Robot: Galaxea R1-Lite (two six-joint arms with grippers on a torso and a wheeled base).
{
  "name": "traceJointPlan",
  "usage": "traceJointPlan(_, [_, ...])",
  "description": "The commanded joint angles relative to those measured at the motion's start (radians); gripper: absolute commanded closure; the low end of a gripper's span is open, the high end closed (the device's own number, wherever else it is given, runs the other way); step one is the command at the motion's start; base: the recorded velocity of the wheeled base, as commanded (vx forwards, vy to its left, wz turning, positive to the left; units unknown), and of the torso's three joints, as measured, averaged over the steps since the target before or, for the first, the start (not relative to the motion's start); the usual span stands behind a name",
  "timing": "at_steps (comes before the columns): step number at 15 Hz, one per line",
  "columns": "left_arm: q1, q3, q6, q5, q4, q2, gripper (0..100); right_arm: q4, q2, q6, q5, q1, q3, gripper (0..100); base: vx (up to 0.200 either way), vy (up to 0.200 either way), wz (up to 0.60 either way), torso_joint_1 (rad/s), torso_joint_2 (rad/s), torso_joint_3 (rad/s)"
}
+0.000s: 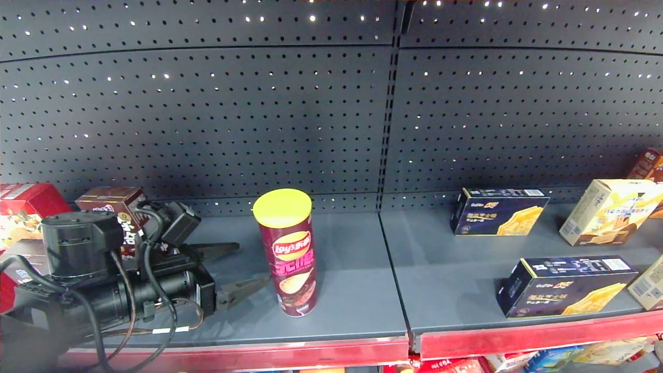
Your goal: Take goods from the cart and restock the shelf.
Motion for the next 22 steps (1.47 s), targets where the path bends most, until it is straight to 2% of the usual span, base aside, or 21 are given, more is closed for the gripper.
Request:
traceJointPlan(1, [0.000,0.008,0.001,-0.001,-0.001,-0.025,0,0.001,-0.002,0.001,0.000,0.001,0.000,100,0.000,0.000,0.00,0.000,0.00,0.000])
traceJointPlan(5, [0.033,0.057,-0.004,0.008,-0.001,-0.191,0,-0.001,-0.002,0.010,0.000,0.001,0.000,100,0.000,0.000,0.00,0.000,0.00,0.000])
traceJointPlan(7, [0.043,0.050,-0.007,0.039,-0.001,-0.254,0,-0.002,0.006,0.008,0.002,0.002,0.000,100,0.000,0.000,0.00,0.000,0.00,0.000])
traceJointPlan(11, [0.120,0.017,-0.005,0.054,-0.002,-0.407,0,-0.002,0.007,0.008,0.000,-0.001,0.000,100,0.000,0.000,0.00,0.000,0.00,0.000])
traceJointPlan(12, [0.178,0.039,-0.004,0.106,0.007,-0.477,0,-0.001,0.006,0.008,-0.001,-0.002,-0.002,100,0.000,0.000,0.00,0.000,0.00,0.000])
traceJointPlan(13, [0.194,0.060,-0.005,0.183,0.021,-0.523,0,0.001,0.004,0.010,-0.001,-0.005,-0.003,100,0.000,0.000,0.00,0.000,0.00,0.000])
traceJointPlan(15, [0.191,0.099,-0.010,0.318,0.054,-0.645,0,0.001,0.000,0.010,-0.001,-0.008,-0.009,100,0.000,0.000,0.00,0.000,0.00,0.000])
traceJointPlan(17, [0.169,0.132,-0.012,0.434,0.139,-0.781,0,0.001,-0.003,0.008,-0.001,-0.008,-0.006,100,0.000,0.000,0.00,0.000,0.00,0.000])
traceJointPlan(19, [0.160,0.198,-0.019,0.536,0.300,-0.973,0,-0.005,-0.003,0.008,-0.003,-0.007,-0.011,100,0.000,0.000,0.00,0.000,0.00,0.000])
traceJointPlan(20, [0.157,0.223,-0.018,0.549,0.392,-1.071,0,-0.010,0.001,0.008,-0.001,-0.002,-0.018,100,0.000,0.000,0.00,0.000,0.00,0.000])
traceJointPlan(21, [0.161,0.238,-0.019,0.565,0.558,-1.220,0,-0.010,0.007,0.008,0.000,0.002,-0.035,100,0.000,0.000,0.00,0.000,0.00,0.000])
traceJointPlan(22, [0.163,0.240,-0.021,0.571,0.634,-1.287,0,-0.012,0.009,0.008,0.002,0.002,-0.038,100,0.000,0.000,0.00,0.000,0.00,0.000])
